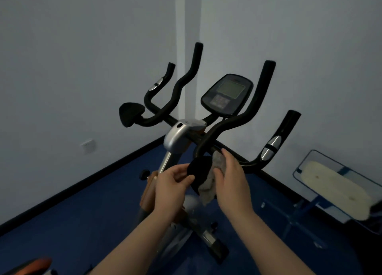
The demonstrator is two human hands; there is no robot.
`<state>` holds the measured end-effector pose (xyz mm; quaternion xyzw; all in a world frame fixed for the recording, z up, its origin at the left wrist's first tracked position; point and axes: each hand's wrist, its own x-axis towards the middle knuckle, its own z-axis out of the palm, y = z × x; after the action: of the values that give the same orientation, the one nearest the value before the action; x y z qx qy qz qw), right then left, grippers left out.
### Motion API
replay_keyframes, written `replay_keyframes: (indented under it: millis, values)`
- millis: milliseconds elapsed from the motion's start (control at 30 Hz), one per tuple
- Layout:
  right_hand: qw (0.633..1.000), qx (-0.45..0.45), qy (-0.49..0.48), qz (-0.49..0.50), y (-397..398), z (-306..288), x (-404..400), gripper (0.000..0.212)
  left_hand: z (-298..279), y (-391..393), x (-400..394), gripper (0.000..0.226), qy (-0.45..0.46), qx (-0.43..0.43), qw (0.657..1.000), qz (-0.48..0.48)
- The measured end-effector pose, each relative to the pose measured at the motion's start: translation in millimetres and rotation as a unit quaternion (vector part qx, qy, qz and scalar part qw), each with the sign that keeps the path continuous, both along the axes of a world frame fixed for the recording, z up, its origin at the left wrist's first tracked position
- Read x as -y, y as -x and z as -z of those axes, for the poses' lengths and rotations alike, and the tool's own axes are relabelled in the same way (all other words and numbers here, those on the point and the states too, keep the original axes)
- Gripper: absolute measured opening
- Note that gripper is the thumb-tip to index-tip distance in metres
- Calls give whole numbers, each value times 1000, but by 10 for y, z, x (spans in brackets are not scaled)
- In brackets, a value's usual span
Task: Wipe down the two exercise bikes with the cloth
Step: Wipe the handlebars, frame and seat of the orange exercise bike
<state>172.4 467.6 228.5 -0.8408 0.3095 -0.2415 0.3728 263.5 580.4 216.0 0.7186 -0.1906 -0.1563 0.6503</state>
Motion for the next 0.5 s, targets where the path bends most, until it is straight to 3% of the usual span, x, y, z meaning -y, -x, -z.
replay_keyframes:
  millis: [133,267,500]
  values:
    - [997,48,-38,41,72,42,-57,31,-6,-72,-44,30,12,-7,999,31]
    - [988,87,-54,114,-116,-15,-162,29,39,-125,-72,30,16,12,998,64]
    - [927,212,-64,301,-186,220,-718,46,212,-381,-20,32,33,-28,991,125]
